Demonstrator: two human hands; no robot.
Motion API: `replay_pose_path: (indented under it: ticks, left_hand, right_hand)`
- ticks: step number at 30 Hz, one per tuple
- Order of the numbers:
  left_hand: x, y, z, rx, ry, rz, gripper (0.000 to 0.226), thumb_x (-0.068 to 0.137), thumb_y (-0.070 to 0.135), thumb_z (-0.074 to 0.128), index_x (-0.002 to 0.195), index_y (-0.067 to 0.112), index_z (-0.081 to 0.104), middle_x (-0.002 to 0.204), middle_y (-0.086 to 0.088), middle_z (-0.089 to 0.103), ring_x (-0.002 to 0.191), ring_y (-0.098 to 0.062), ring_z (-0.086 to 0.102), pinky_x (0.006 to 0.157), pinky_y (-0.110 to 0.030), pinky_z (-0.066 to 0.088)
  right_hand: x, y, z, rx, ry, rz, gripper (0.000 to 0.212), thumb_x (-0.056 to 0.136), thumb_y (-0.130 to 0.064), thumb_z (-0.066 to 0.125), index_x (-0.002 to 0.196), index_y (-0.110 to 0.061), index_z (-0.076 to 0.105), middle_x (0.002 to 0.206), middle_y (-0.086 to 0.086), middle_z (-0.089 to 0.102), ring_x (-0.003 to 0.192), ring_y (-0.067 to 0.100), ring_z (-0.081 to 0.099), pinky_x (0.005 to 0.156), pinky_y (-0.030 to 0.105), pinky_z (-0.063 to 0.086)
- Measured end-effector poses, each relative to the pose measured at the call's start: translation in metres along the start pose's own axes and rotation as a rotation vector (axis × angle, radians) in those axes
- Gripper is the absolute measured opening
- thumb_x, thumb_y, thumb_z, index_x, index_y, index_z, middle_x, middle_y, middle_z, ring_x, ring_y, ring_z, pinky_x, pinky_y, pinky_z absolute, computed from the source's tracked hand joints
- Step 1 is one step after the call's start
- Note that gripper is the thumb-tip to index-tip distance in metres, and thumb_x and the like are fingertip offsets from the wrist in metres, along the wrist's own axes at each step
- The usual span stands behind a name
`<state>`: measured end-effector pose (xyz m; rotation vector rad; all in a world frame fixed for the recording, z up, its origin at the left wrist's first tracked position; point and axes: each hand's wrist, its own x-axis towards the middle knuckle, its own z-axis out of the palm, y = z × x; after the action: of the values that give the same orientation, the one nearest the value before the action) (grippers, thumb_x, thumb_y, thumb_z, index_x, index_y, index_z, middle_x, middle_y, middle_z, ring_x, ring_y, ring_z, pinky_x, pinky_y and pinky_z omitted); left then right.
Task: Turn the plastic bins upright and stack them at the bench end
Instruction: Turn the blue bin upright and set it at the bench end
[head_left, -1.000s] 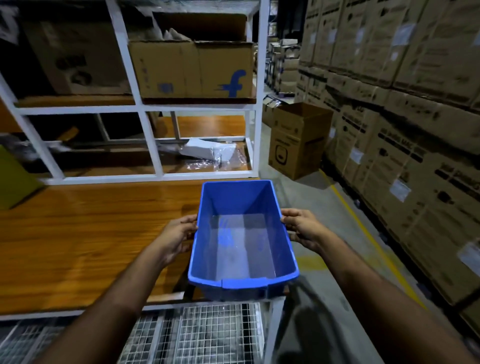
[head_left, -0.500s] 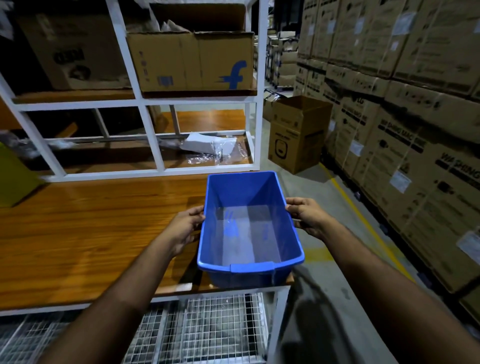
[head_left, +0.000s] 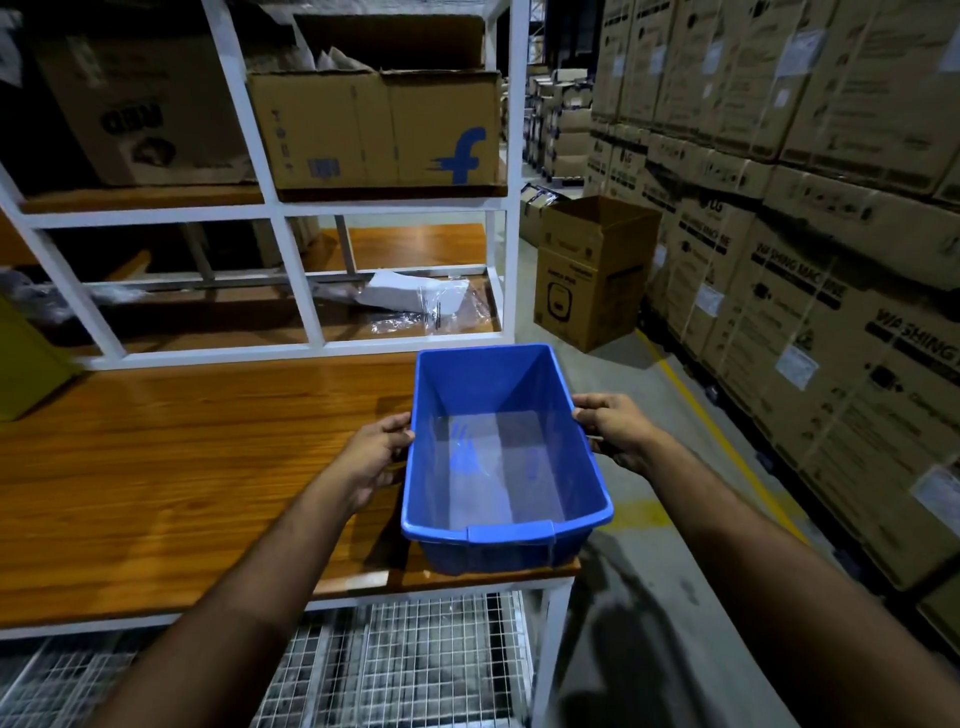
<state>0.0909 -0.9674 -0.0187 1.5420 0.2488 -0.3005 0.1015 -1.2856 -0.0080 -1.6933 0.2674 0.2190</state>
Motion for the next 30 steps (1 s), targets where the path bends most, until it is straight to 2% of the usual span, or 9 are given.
replay_pose_path:
  ticks: [5,8,9,11,13,14,19,25,30]
  left_hand:
    - [-0.005,0.002,0.003,0.005,0.004,-0.008,0.043,0.095,0.007,0.049,0.135,0.021,0.054,0.121,-0.007,0.067,0.113,-0.023,0.061,0.071,-0.036,0.052]
    - [-0.009,0.005,0.005,0.014,0.011,-0.006,0.042,0.095,0.006,0.048,0.135,0.02,0.054,0.119,-0.007,0.067,0.106,-0.02,0.062,0.068,-0.034,0.05]
    - [-0.01,0.006,0.006,0.019,0.014,-0.007,0.042,0.096,0.007,0.048,0.135,0.02,0.054,0.119,-0.006,0.068,0.106,-0.02,0.063,0.068,-0.034,0.05]
    - [-0.012,0.007,0.006,0.026,0.018,-0.008,0.043,0.096,0.007,0.048,0.136,0.021,0.053,0.118,-0.005,0.067,0.107,-0.02,0.062,0.07,-0.035,0.05]
    - [-0.013,0.007,0.006,0.028,0.023,-0.009,0.044,0.096,0.007,0.049,0.138,0.02,0.052,0.119,-0.005,0.067,0.109,-0.02,0.061,0.072,-0.037,0.051]
    - [-0.014,0.007,0.006,0.03,0.023,-0.009,0.045,0.096,0.007,0.049,0.138,0.02,0.051,0.119,-0.005,0.067,0.109,-0.02,0.061,0.073,-0.037,0.051]
    - [-0.018,0.01,0.009,0.057,0.016,-0.001,0.043,0.096,0.008,0.048,0.136,0.021,0.051,0.118,-0.006,0.066,0.109,-0.021,0.06,0.076,-0.039,0.051]
    - [-0.015,0.012,0.011,0.153,0.019,-0.016,0.034,0.096,0.01,0.048,0.122,0.027,0.063,0.117,-0.005,0.069,0.114,-0.025,0.06,0.103,-0.052,0.044]
    - [-0.019,0.02,0.02,0.167,0.063,-0.064,0.037,0.099,0.011,0.042,0.129,0.028,0.056,0.116,-0.004,0.066,0.109,-0.024,0.061,0.095,-0.049,0.051]
  right_hand:
    - [0.003,0.005,-0.003,0.042,-0.005,0.027,0.025,0.101,-0.027,0.047,0.107,-0.014,0.068,0.095,0.006,0.07,0.072,0.016,0.062,0.051,0.024,0.047]
    - [0.001,0.019,-0.001,0.192,-0.044,0.151,0.051,0.102,-0.05,0.032,0.094,-0.01,0.063,0.058,0.001,0.06,0.043,0.011,0.053,0.04,0.02,0.041]
    - [0.001,0.028,-0.001,0.227,-0.045,0.191,0.061,0.101,-0.055,0.029,0.097,-0.005,0.063,0.055,0.002,0.063,0.041,0.01,0.056,0.04,0.02,0.044]
    - [0.004,0.049,0.002,0.261,-0.107,0.23,0.081,0.095,-0.066,0.024,0.114,0.001,0.065,0.083,0.014,0.073,0.069,0.02,0.069,0.063,0.032,0.057]
    - [0.002,0.063,0.009,0.334,-0.161,0.251,0.08,0.094,-0.069,0.02,0.123,-0.008,0.065,0.116,0.02,0.069,0.103,0.032,0.068,0.093,0.048,0.053]
    - [-0.001,0.067,0.012,0.355,-0.168,0.248,0.079,0.095,-0.068,0.02,0.124,-0.011,0.065,0.121,0.02,0.067,0.11,0.035,0.065,0.099,0.051,0.049]
    - [-0.009,0.071,0.015,0.391,-0.176,0.21,0.075,0.096,-0.066,0.021,0.122,-0.012,0.066,0.119,0.019,0.069,0.11,0.036,0.066,0.098,0.051,0.05]
    - [-0.008,0.088,0.016,0.418,-0.093,0.222,0.073,0.098,-0.062,0.02,0.11,-0.01,0.069,0.106,0.017,0.074,0.102,0.033,0.068,0.103,0.05,0.047]
    - [0.011,0.115,0.011,0.462,-0.043,0.265,0.094,0.078,-0.086,0.025,0.11,-0.012,0.072,0.118,0.017,0.07,0.114,0.036,0.063,0.106,0.056,0.041]
